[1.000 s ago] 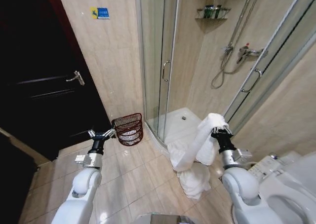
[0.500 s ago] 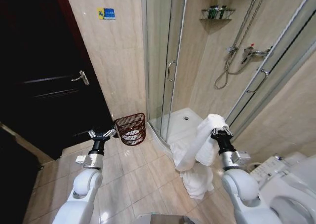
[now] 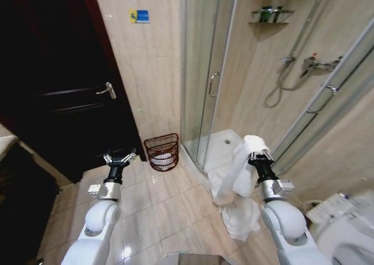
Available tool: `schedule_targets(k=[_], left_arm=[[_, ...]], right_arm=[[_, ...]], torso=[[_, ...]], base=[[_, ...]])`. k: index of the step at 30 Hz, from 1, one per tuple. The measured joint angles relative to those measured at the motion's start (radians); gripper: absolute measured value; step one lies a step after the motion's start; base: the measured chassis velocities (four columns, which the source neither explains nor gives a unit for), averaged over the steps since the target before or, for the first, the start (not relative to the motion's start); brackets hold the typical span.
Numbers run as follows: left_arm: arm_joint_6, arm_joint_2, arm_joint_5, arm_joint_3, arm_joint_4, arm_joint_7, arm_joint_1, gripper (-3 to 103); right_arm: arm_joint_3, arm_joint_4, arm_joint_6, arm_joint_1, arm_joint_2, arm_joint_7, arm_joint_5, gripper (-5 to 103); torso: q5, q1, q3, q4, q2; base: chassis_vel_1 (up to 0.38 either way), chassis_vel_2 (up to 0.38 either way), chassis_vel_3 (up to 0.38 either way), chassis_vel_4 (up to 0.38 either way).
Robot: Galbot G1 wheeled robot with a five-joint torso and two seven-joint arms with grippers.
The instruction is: Discard the used towel into the hamper.
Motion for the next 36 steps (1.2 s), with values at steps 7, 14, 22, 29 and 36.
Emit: schedule_targets(k=[7,14,22,29,36], left_arm=[[-0.007,-0.001,0.007,0.000,-0.003,0.002,0.009,100],[-0.022,-0.003,0.008,0.004,0.001,0.000,0.013,100],[-0.039,-0.007,0.020,0.008,0.003,-0.002,0.008,100],[-0.039,-0.009,0.023,0.011,0.001,-0.001,0.008,100],[-0.041,-0.007,0.021,0.007,-0.001,-0.001,0.006,100]], right_arm=[[0.002,0.005,0.011,-0.006,0.002,-0.005,-0.001,8],[0.003,0.015,0.013,-0.012,0.004,-0.015,-0.003,8],[0.000,0.014,0.016,-0.017,0.013,-0.023,-0.014,8],[-0.003,0.005,0.023,-0.018,0.019,-0.034,-0.023,8],[-0.008,-0.001,0.024,-0.014,0.024,-0.036,-0.023,8]], torso=[[0.0000,0.000,0.000,0.0005,0.000],[-0.0001,0.000,0.000,0.0001,0.000],[0.0001,0.000,0.000,-0.0004,0.000],[0.0002,0.000,0.000,0.0001,0.000],[-0.0002,0.000,0.000,-0.0001,0.000]], base=[[0.126,0.116,0.041,0.038],[0.127,0.109,-0.012,-0.006],[0.028,0.021,0.000,0.001],[0.057,0.049,-0.046,-0.058],[0.123,0.110,-0.120,-0.108]])
